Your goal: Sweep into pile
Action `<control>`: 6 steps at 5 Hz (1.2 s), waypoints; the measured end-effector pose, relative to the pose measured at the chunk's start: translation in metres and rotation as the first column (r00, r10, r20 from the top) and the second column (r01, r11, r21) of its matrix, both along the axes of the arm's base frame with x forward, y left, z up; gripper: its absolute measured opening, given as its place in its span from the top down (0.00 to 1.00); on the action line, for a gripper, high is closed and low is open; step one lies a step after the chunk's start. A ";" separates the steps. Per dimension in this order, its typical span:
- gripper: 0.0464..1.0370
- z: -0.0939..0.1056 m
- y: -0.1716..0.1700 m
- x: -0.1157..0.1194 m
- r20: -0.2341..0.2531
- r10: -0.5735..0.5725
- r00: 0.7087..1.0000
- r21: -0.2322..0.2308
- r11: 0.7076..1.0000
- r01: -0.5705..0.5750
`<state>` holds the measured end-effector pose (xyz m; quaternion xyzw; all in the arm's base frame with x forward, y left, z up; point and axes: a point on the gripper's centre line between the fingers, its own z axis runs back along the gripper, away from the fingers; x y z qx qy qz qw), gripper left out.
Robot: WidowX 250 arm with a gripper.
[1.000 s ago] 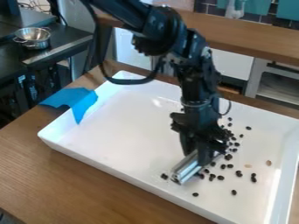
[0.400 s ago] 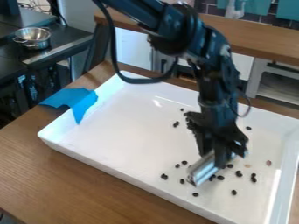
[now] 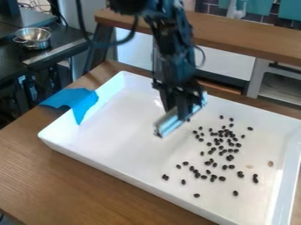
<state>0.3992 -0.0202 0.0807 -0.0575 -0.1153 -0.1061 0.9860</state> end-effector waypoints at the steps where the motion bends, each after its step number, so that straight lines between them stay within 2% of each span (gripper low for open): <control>1: 0.68 0.014 0.037 0.005 0.008 -0.007 1.000 0.000 1.000 0.007; 2: 0.68 -0.006 0.055 0.012 -0.018 -0.013 1.000 0.038 0.999 0.014; 3: 0.68 -0.015 0.064 0.023 -0.014 -0.001 1.000 0.077 0.997 0.002; 4: 0.68 -0.032 0.070 0.030 -0.043 0.015 0.999 0.101 0.995 -0.011; 6: 0.68 -0.047 0.062 0.039 -0.078 0.034 0.996 0.132 0.991 -0.023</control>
